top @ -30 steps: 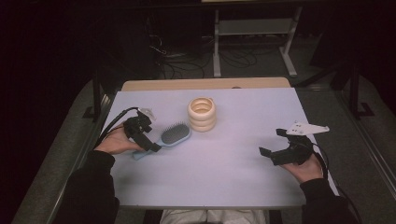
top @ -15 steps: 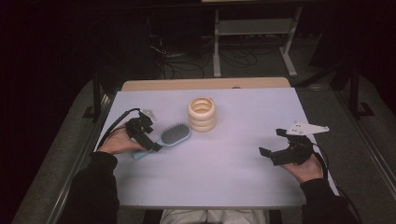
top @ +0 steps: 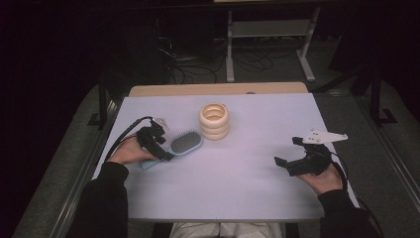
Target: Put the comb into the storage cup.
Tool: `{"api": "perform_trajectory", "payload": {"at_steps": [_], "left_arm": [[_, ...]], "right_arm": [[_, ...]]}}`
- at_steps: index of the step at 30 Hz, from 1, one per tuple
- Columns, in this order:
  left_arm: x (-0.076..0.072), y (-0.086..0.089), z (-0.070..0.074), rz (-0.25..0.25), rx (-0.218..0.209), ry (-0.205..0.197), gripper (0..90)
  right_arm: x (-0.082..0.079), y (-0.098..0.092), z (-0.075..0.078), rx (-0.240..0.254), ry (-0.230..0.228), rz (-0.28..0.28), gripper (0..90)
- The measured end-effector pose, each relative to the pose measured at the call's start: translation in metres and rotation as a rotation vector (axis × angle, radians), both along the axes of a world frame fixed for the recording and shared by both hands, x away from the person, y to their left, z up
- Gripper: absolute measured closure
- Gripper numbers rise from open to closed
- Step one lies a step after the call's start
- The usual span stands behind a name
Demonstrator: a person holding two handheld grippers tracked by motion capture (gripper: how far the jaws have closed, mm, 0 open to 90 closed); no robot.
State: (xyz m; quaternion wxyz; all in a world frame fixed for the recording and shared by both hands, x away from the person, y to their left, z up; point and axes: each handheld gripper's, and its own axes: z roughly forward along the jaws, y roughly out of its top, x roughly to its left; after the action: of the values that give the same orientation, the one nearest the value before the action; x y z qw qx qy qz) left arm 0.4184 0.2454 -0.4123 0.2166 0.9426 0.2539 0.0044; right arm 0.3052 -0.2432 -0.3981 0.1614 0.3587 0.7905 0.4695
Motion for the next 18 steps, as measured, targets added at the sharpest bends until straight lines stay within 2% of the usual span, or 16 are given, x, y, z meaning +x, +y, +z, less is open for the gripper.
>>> {"api": "perform_trajectory", "payload": {"at_steps": [8, 10, 14, 18], "left_arm": [[0.000, 0.006, -0.006, 0.010, 0.001, 0.004, 21.4], [0.000, 0.009, -0.010, 0.013, 0.003, 0.020, 22.2], [-0.001, 0.012, -0.012, 0.012, -0.010, 0.023, 28.9], [-0.002, 0.014, -0.012, 0.007, -0.016, 0.008, 36.2]], "right_arm": [[0.000, 0.000, 0.000, -0.002, 0.000, 0.001, 0.0], [0.000, 0.000, 0.000, -0.003, -0.001, 0.000, 0.0], [0.000, 0.001, 0.000, -0.006, 0.000, 0.001, 0.0], [0.000, 0.001, 0.000, -0.007, 0.000, 0.000, 0.0]]}}
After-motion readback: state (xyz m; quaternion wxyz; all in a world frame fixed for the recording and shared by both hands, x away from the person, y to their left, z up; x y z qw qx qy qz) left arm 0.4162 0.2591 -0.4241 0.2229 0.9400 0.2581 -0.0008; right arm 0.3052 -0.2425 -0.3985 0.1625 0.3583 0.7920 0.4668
